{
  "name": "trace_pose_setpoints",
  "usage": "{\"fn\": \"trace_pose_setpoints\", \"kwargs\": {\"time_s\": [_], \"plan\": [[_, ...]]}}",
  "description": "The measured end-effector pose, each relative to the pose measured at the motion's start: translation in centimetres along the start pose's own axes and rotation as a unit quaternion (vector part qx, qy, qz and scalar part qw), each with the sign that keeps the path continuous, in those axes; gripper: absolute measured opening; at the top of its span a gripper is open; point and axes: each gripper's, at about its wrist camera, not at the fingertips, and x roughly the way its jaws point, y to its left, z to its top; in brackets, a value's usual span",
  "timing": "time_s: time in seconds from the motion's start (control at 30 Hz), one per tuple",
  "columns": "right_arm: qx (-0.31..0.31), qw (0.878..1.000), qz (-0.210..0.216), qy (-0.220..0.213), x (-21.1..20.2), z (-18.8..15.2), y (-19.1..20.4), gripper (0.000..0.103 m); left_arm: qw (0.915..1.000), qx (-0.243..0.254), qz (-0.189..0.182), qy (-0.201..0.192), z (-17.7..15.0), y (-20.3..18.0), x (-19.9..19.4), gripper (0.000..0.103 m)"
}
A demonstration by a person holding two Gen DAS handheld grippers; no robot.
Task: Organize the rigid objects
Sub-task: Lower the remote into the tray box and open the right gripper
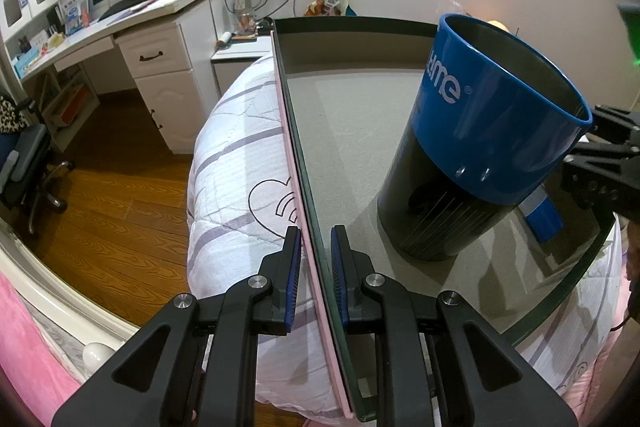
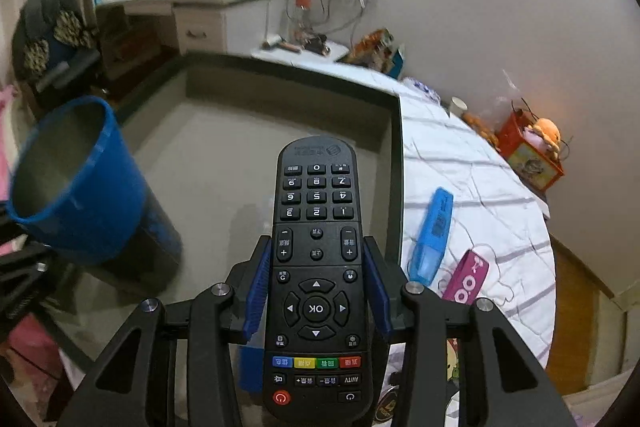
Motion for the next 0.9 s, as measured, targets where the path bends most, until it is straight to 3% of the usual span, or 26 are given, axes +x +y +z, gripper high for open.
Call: {"fn": "trace_pose_setpoints", "kwargs": {"time_s": [0.1, 0.23, 0.33, 0.4, 0.7, 0.8, 0.9], "plan": [[-0.006, 1.000, -0.014, 0.011, 0.6, -0.1, 0.1, 0.044, 1.0000, 0.000, 0.000, 0.000, 0.0, -0.1, 0.1, 0.014], [0.001, 1.000, -0.003, 0.016, 0.6, 0.0, 0.0, 0.044, 1.0000, 0.001, 0.000, 0.000, 0.0, -0.1, 0.1, 0.014], [0.020, 0.997, 0.067, 0.018, 0.6, 0.1, -0.1, 0.044, 1.0000, 0.001, 0.000, 0.000, 0.0, -0.2, 0.1, 0.014], [0.020, 0.995, 0.093, 0.015, 0.6, -0.1, 0.4, 0.044, 1.0000, 0.001, 0.000, 0.000, 0.0, -0.1, 0.1, 0.014], [0.017, 1.000, -0.001, 0.007, -0.3, -0.1, -0.7, 0.044, 1.0000, 0.001, 0.000, 0.000, 0.0, -0.2, 0.1, 0.014], [0.014, 1.000, -0.001, 0.011, 0.0, -0.1, -0.8, 0.044, 1.0000, 0.001, 0.000, 0.000, 0.0, -0.1, 0.1, 0.014], [-0.014, 0.999, -0.028, 0.025, 0.4, 0.2, 0.2, 0.044, 1.0000, 0.001, 0.000, 0.000, 0.0, -0.1, 0.1, 0.014]]}}
